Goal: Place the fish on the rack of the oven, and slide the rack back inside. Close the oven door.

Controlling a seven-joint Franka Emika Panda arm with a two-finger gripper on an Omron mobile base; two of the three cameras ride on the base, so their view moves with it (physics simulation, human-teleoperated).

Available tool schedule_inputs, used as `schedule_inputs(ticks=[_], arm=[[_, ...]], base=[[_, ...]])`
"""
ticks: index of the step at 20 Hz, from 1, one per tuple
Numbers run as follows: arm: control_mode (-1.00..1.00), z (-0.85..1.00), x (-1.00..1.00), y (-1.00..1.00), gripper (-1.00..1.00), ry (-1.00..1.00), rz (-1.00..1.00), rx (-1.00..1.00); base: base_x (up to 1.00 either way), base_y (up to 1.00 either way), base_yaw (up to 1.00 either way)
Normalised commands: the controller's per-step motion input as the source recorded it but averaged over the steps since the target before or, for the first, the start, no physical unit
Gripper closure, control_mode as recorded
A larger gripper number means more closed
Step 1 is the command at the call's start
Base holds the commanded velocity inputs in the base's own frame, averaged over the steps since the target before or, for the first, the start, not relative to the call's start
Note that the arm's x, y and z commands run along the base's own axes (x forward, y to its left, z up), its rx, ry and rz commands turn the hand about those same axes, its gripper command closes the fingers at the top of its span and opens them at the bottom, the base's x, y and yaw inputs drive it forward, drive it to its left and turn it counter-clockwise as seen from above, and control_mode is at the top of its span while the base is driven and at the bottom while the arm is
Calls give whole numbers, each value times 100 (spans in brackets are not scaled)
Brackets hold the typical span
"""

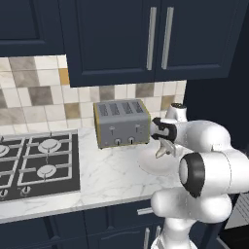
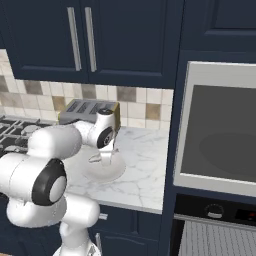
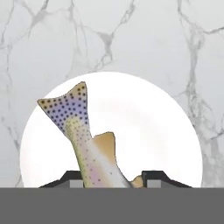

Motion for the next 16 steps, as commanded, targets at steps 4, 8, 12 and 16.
schedule_inputs(ticks=[4, 8, 12, 16], arm=[[-100, 100, -81, -22, 100, -3, -1, 0], [-100, 94, -51, -6, 100, 0, 0, 0], [-100, 76, -28, 0, 100, 5, 0, 0], [-100, 65, -14, 0, 100, 13, 0, -2]], base=[[0, 0, 0], [0, 0, 0], [0, 0, 0], [0, 0, 0]])
